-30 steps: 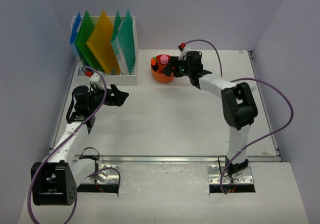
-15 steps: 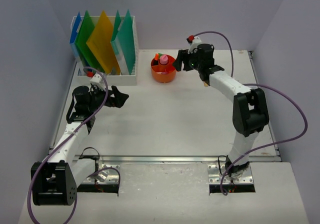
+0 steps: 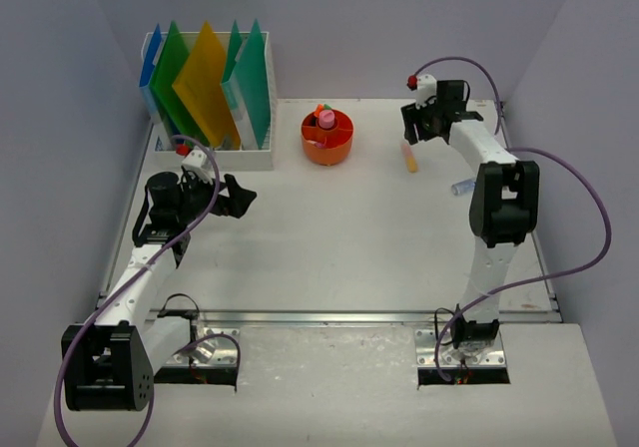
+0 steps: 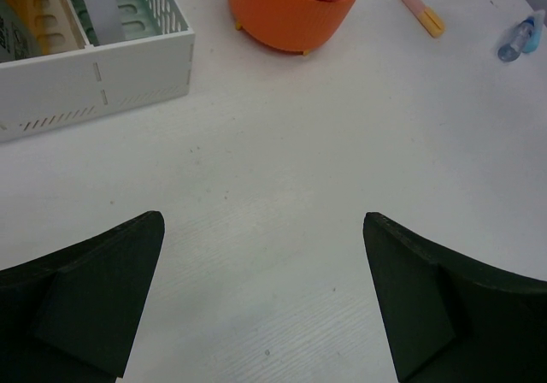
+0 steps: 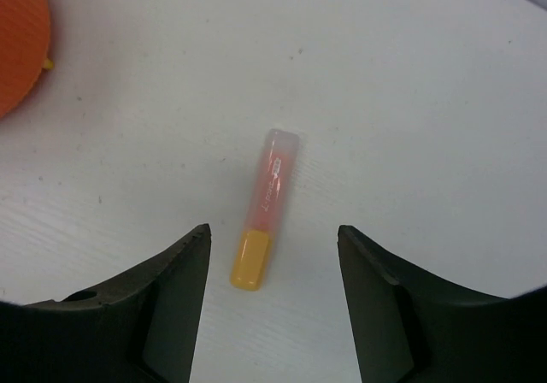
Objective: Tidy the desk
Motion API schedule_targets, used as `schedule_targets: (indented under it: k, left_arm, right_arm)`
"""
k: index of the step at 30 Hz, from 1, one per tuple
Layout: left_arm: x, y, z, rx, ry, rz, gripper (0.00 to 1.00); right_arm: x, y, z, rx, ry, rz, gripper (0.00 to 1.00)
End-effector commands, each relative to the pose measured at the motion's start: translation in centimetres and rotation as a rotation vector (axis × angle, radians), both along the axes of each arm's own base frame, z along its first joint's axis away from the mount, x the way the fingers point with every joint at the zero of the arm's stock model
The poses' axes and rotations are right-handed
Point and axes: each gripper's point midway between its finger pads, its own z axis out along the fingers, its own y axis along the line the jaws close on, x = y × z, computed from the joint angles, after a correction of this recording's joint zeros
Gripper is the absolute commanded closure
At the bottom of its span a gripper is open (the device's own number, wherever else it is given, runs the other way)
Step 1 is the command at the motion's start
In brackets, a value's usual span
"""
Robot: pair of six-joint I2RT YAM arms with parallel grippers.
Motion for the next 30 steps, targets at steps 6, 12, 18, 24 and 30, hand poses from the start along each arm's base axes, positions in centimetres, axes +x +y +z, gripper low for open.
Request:
schedule_targets:
  k: [6, 12, 18, 24, 30]
  left_arm:
    - [0.7, 0.3, 1.8, 0.021, -0.070, -0.002, 0.00]
    - [0.6, 0.3, 1.7, 0.033, -0.067, -0.006, 0.00]
    - [0.6, 0.3, 1.9, 0.056, -0.077, -0.022, 0.00]
    - [0.2, -0.4, 2.3, 0.140, -0.136, -0.119, 0.00]
    - [0.2, -3.2, 3.2, 0.408, -0.318, -0.309, 0.00]
  right_arm:
    - [-1.5, -0.4, -3.7, -0.016, 0.183, -0.052, 0.35]
    - [0.4, -0.2, -5.9, 0.017, 0.204, -0.101, 0.35]
    - [1.2, 0.5, -8.8, -0.018, 0.217, -0.106, 0.36]
    - [0.3, 1.5, -11.1, -0.019, 0.270, -0.108, 0.59]
    - [-3.0, 3.4, -8.5, 0.131, 0.338, -0.107, 1.00]
